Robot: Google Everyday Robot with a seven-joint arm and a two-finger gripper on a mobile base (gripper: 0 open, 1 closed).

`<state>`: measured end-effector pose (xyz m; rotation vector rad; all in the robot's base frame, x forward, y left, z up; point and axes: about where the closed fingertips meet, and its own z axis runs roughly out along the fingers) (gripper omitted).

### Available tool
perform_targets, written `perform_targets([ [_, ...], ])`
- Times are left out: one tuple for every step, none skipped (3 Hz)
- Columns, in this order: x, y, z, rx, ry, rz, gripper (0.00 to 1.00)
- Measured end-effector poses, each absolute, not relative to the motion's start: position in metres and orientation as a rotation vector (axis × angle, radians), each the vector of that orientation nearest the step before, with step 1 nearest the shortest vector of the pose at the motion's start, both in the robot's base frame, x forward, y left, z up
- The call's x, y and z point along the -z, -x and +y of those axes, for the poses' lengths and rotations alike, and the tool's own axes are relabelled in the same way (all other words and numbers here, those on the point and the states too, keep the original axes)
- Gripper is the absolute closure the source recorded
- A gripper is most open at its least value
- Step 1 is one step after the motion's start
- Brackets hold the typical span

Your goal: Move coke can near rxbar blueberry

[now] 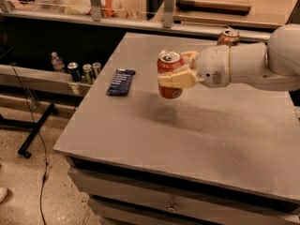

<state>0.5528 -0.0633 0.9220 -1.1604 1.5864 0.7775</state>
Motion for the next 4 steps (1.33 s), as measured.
perform_targets([
  [-0.916, -0.565, -0.055, -0.815, 1.162, 1.587, 1.0],
  [-0.909, -0.58, -0.046, -0.853, 1.165, 1.582, 1.0],
  [-0.904, -0.595, -0.037, -0.874, 1.172, 1.577, 1.0],
  [-0.895, -0.618, -0.019, -0.872, 1.198, 1.583, 1.0],
])
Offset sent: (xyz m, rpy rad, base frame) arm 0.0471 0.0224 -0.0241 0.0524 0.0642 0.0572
